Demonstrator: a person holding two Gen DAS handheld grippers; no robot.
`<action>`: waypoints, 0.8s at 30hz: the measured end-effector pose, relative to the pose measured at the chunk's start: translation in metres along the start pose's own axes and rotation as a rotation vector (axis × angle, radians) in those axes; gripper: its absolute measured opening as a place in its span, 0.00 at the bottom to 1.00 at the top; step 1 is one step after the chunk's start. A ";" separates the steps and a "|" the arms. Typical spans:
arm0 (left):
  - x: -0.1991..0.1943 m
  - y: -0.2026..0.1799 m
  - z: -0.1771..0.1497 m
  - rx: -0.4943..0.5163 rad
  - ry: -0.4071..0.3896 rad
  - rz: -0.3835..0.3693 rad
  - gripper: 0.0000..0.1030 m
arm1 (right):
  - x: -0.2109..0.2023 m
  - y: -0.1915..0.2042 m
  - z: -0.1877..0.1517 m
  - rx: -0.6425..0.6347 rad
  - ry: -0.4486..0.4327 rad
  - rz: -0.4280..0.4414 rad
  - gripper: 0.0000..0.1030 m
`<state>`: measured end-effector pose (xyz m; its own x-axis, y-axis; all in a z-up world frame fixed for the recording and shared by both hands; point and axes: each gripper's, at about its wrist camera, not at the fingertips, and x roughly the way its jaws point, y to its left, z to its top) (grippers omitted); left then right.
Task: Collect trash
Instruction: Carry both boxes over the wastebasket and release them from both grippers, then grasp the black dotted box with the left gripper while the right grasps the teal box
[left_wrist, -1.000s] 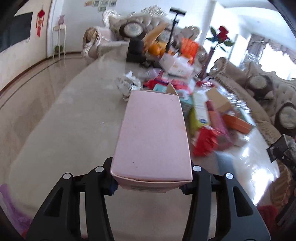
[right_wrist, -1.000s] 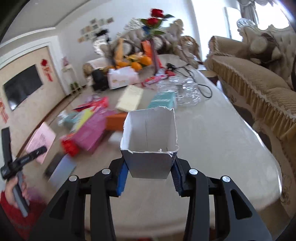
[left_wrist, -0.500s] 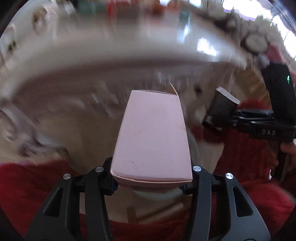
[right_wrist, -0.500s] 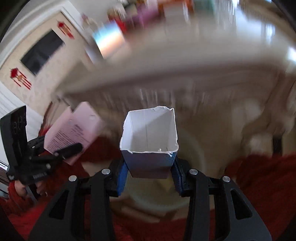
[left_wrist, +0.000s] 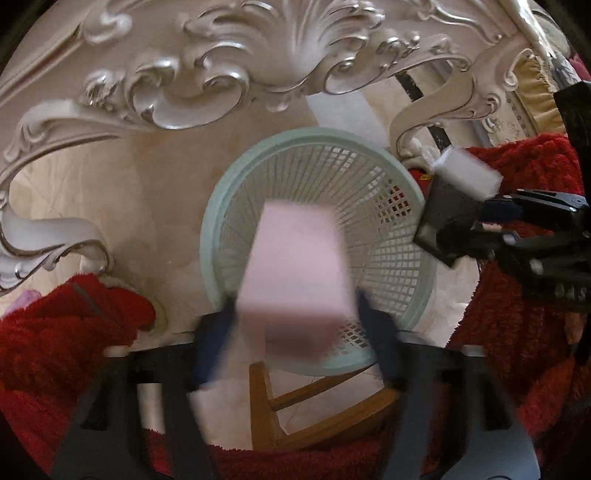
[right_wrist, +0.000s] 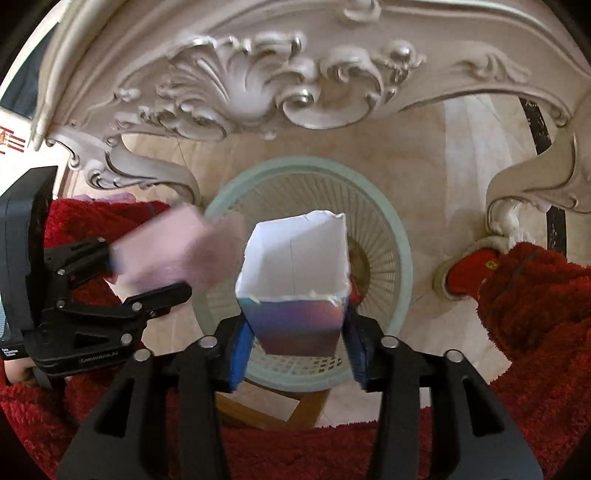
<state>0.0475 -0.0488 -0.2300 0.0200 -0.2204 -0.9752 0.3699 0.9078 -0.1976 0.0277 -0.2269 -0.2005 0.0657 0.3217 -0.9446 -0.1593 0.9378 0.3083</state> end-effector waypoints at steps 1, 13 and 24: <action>0.003 -0.003 0.002 -0.006 0.002 -0.001 0.91 | 0.001 0.000 0.000 -0.003 0.004 -0.004 0.63; -0.142 0.002 -0.024 -0.119 -0.664 0.170 0.90 | -0.110 0.000 -0.009 -0.011 -0.470 -0.105 0.66; -0.194 -0.009 0.091 -0.126 -0.834 0.287 0.90 | -0.228 -0.030 0.117 -0.023 -0.914 -0.335 0.68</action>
<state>0.1248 -0.0464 -0.0303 0.7840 -0.1220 -0.6086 0.1429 0.9896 -0.0143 0.1325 -0.3135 0.0186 0.8491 0.0244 -0.5276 -0.0113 0.9995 0.0280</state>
